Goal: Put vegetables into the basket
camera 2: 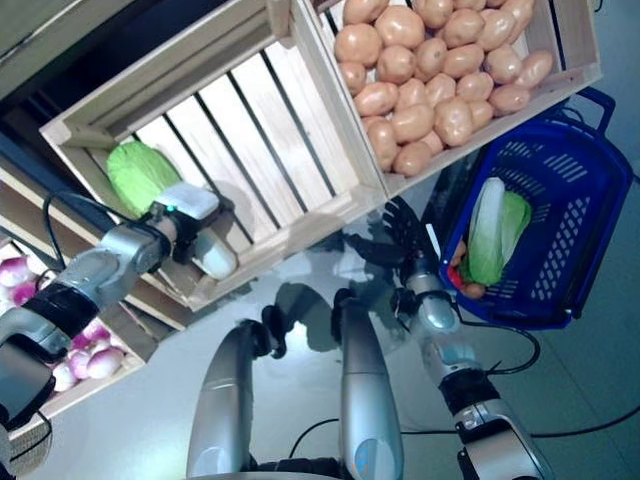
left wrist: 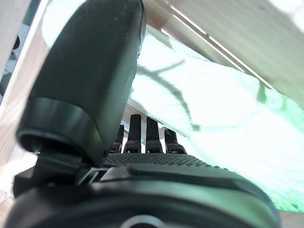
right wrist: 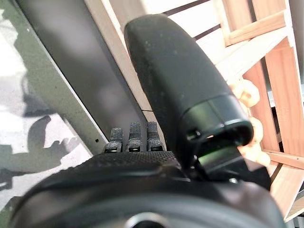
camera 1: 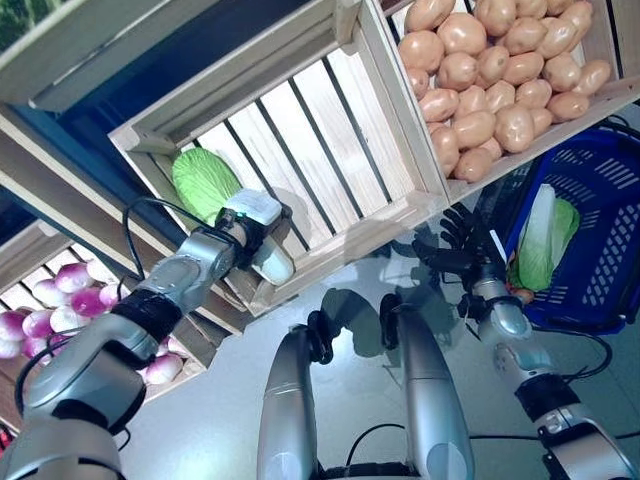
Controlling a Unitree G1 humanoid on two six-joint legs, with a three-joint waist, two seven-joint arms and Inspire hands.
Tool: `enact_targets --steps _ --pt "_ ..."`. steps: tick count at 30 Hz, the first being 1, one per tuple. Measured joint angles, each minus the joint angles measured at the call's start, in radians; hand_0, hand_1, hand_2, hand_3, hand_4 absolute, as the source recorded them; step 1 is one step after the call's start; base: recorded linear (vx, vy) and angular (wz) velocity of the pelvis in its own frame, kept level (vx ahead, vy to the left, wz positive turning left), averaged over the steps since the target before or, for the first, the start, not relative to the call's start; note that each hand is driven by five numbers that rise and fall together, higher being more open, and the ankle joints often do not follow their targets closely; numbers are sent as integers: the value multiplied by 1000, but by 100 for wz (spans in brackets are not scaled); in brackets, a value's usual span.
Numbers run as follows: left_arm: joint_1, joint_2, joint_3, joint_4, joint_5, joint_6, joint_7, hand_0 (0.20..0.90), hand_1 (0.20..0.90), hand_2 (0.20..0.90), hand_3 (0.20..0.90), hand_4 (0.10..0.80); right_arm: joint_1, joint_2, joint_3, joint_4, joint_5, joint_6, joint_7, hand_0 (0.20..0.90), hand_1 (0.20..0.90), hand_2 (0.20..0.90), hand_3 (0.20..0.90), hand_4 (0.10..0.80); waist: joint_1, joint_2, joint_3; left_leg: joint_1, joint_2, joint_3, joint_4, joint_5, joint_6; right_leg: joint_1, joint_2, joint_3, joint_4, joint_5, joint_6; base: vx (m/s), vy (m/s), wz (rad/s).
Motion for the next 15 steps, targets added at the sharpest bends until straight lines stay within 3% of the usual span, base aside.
enact_targets --steps 3,5,7,8,9,12,15 --pt "-16 32 0 -36 21 -5 15 900 900 900 900 800 -8 -8 -4 0 0 0 -4 900 900 900 900 800 3 2 0 -62 -9 -16 42 -16 27 -50 -3 -8 10 4 8 -17 12 3" --pt "-34 35 19 -44 54 -4 29 900 900 900 900 800 -23 -9 -10 0 1 -2 -9 900 900 900 900 800 10 5 -1 -103 -18 -34 50 -29 49 -91 -4 -12 0 13 42 -20 4 -8" --pt "-58 30 20 -54 86 -5 33 900 900 900 900 800 -21 -4 -28 -3 2 -5 -12 900 900 900 900 800 16 2 -1 -147 5 -22 80 -26 54 -119 -16 20 242 -53 -7 -22 -7 37" --pt "-89 31 18 -74 109 -4 33 900 900 900 900 800 -31 -4 -38 0 6 -7 -19 900 900 900 900 800 7 -3 4 -182 2 -9 111 -26 47 -69 -24 41 196 -182 56 -30 -11 64" --pt "-99 32 28 -89 125 1 33 900 900 900 900 800 -50 -9 -40 5 10 -7 -23 900 900 900 900 800 16 -1 1 -198 4 -20 138 -42 57 -91 -8 44 190 -155 74 -23 -14 39" --pt "-117 26 26 -87 149 11 24 900 900 900 900 800 -75 -10 -41 0 11 -13 -29 900 900 900 900 800 14 -5 3 -180 -2 -17 157 -50 29 -111 -1 51 186 -138 62 -9 -11 5" --pt "-114 23 28 -87 169 22 15 900 900 900 900 800 -80 -10 -41 -4 12 -22 -29 900 900 900 900 800 19 -6 2 -182 -3 -15 170 -58 40 -119 -11 51 186 -138 63 -11 -19 -28"
